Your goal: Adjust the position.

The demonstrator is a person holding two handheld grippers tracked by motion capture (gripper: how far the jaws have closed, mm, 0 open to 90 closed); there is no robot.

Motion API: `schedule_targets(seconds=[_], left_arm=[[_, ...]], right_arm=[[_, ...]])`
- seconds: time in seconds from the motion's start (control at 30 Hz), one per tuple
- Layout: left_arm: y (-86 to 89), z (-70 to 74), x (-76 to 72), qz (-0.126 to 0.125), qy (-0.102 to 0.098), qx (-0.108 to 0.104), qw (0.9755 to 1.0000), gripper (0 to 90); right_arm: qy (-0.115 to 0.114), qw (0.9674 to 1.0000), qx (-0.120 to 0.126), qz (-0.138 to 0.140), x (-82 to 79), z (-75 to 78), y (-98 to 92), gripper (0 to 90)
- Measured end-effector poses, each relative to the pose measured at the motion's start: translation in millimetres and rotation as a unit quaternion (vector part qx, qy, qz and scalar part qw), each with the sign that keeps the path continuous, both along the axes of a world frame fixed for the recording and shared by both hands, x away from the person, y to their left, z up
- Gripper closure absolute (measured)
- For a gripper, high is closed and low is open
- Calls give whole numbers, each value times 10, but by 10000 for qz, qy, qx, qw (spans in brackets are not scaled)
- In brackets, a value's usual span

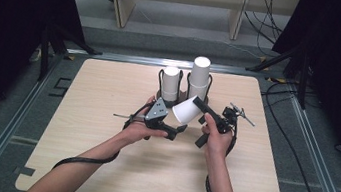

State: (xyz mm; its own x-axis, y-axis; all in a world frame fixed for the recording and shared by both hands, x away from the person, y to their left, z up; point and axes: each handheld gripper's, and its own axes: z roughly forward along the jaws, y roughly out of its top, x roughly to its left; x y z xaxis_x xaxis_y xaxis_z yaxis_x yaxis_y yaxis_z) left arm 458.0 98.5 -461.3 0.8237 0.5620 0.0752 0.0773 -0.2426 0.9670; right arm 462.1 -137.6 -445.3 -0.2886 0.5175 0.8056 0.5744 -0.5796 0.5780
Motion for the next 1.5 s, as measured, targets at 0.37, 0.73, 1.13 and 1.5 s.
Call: schedule_targets(seconds=[0.37, 0.73, 1.13, 1.5], left_arm=[[-37, -11, 43, 26, 1, 10, 10000, 51], [-38, -29, 63, 58, 7, 30, 10000, 89], [-37, -51, 80, 79, 22, 30, 10000, 121], [-35, -31, 90, 55, 55, 107, 9999, 144]], right_arm=[[146, 9998, 143, 28, -5, 2, 26, 363], [50, 9999, 99, 49, 17, -8, 20, 363], [82, 9998, 157, 87, 28, 1, 30, 364], [79, 9999, 106, 53, 31, 0, 21, 362]])
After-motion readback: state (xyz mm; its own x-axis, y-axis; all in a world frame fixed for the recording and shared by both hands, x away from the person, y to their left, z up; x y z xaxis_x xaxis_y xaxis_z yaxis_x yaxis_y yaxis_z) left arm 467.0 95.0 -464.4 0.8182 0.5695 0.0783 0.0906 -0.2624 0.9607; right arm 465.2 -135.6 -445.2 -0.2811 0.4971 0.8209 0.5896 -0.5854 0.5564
